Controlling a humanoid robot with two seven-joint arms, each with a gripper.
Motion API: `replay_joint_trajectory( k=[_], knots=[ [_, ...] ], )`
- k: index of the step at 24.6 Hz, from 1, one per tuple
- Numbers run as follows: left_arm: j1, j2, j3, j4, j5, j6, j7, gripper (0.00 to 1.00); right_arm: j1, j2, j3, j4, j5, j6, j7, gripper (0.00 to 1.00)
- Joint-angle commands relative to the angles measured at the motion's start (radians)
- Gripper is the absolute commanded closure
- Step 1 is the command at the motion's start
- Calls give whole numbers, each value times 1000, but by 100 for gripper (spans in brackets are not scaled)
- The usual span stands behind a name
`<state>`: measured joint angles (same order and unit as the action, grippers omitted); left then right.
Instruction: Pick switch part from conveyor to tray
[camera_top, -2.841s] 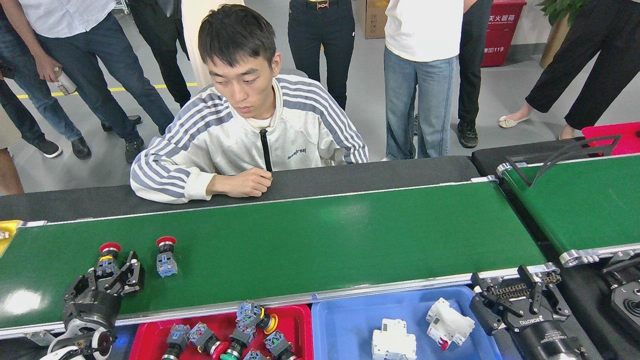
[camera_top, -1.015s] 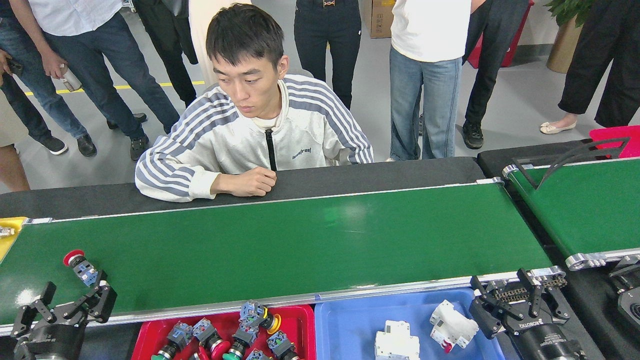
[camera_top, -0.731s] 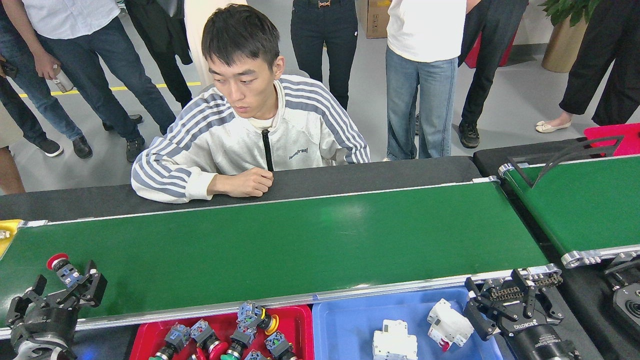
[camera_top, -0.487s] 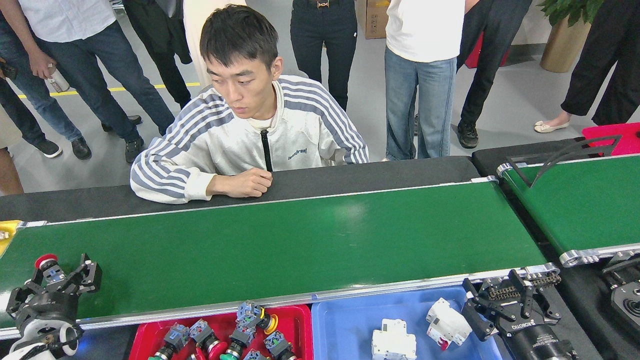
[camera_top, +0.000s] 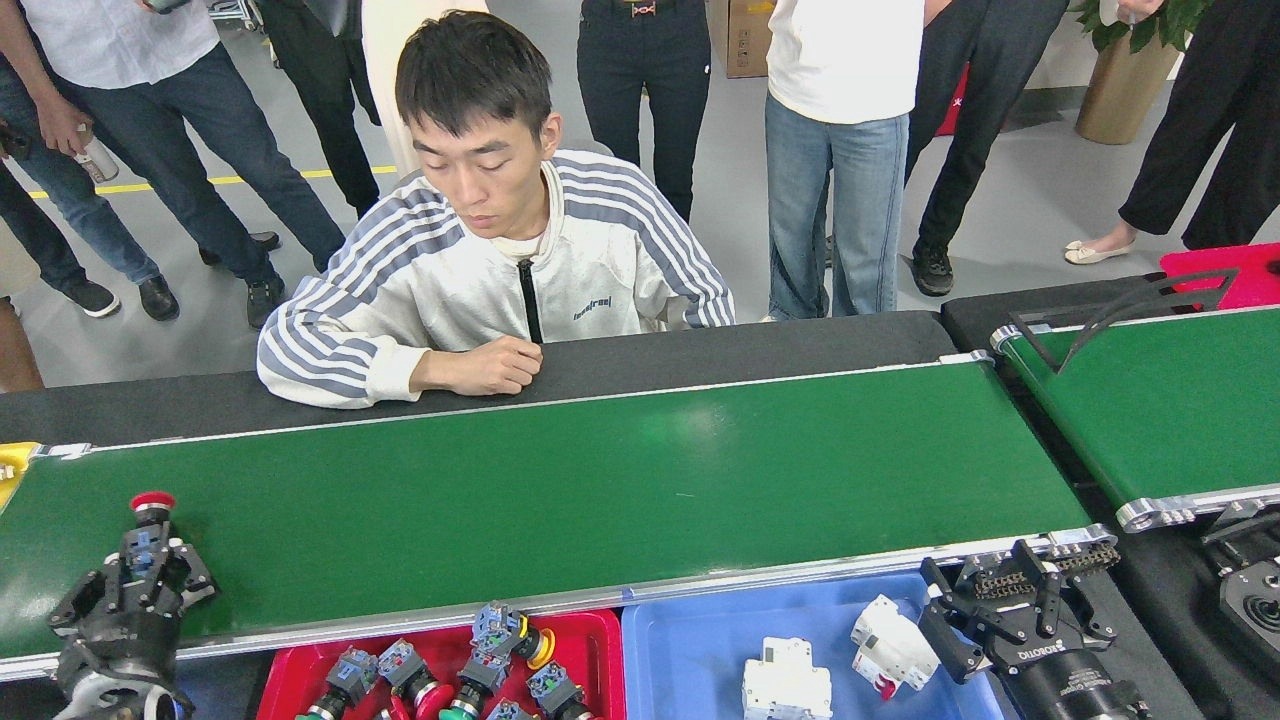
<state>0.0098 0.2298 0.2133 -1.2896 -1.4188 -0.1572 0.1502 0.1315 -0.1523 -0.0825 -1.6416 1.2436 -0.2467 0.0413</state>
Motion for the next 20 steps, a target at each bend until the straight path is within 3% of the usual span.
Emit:
replay_joint_trajectory(
  k=[1,3,4,5,7,8,20],
  knots=[
    [100,-24,0,-193,-3,-143,-7,95,-4,2,-3,-14,-1,6,-1,0],
    [240,-50,-12,-359,0,-288,-12,92,-6,2,-5,-14,-1,9,-3,0],
    [303,-64,-15,-424,0,-361,-15,85,-7,2,-5,-14,-1,9,-3,0],
    [360,-79,-15,-476,0,-430,-18,65,-7,4,-5,-14,-1,10,-4,0],
    [414,-135,-14,-491,-2,-509,-20,6,-9,4,-11,-15,-3,12,-4,0],
    [414,-164,-14,-490,-2,-510,-18,0,-10,7,-13,-15,-3,12,-3,0],
    [407,-195,120,-490,0,-446,-7,0,-9,8,-17,-14,-3,12,-4,0]
  ],
)
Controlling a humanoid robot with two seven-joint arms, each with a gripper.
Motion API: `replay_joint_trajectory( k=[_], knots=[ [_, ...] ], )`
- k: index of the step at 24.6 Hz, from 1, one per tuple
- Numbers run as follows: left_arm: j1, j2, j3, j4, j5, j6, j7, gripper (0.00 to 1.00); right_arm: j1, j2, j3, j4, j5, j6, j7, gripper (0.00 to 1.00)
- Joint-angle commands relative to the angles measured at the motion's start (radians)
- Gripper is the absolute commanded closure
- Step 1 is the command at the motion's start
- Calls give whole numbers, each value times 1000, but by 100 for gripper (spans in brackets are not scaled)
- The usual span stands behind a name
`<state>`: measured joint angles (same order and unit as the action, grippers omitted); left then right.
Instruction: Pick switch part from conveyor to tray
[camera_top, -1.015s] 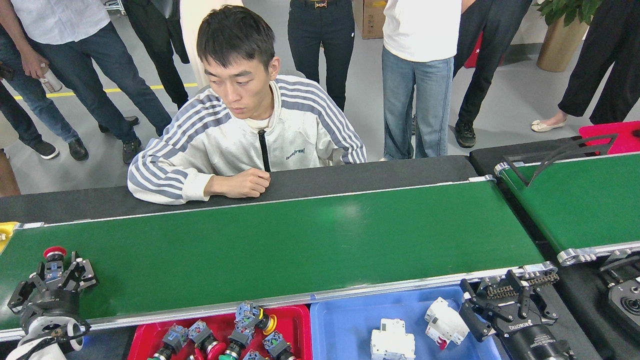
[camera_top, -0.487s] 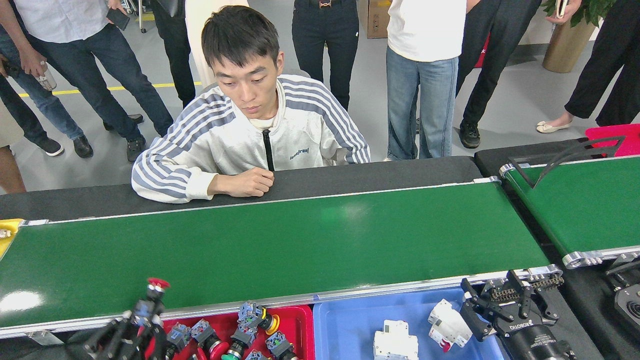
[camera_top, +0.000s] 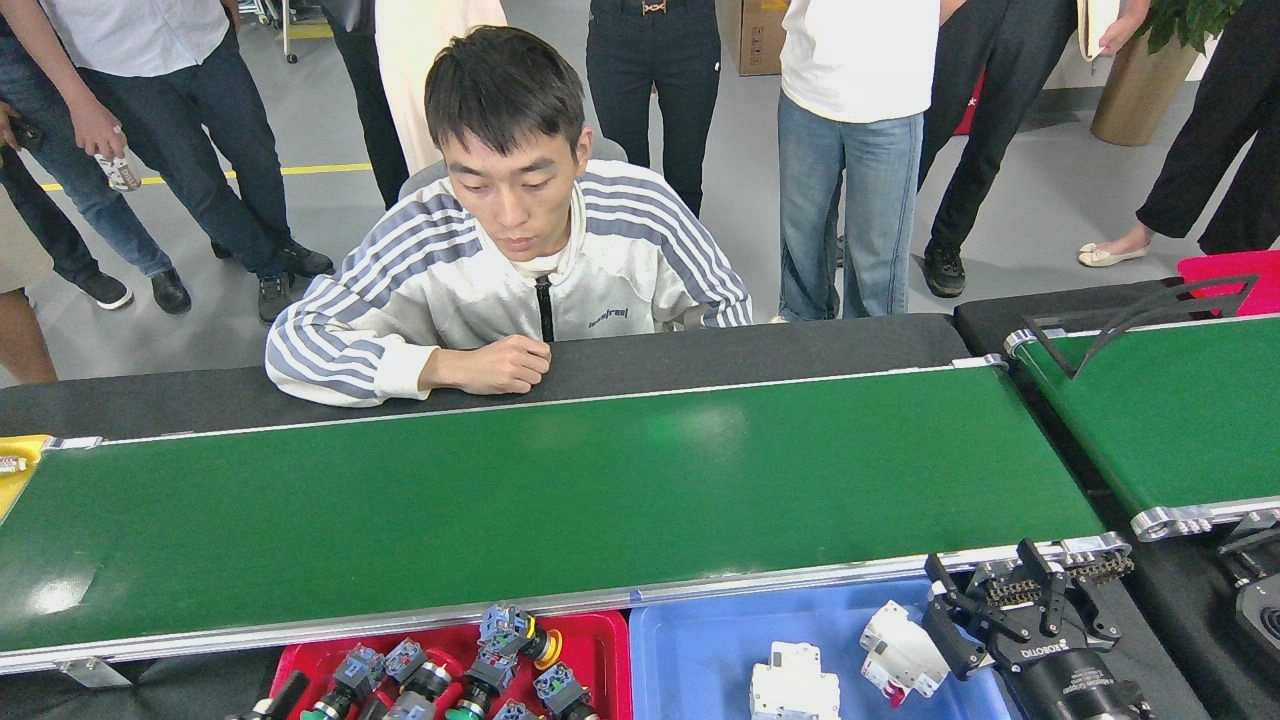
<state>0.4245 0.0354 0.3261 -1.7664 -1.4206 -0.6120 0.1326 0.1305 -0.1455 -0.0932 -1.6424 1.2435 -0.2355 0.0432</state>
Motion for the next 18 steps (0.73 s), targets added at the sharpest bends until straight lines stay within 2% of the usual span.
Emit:
replay_joint_trajectory(
  k=[1,5,7,18],
  knots=[
    [-10,-2,25,-12,3,37,10,0,-8,1,-10,-13,-3,1,-9,0],
    [-30,6,128,37,0,219,10,0,-9,17,-14,-13,-3,1,-11,0],
    [-35,9,145,56,-1,262,10,0,-8,17,-16,-13,-3,1,-11,0],
    [-73,15,139,58,-4,271,4,0,6,30,-28,-30,-3,1,-9,0]
  ],
)
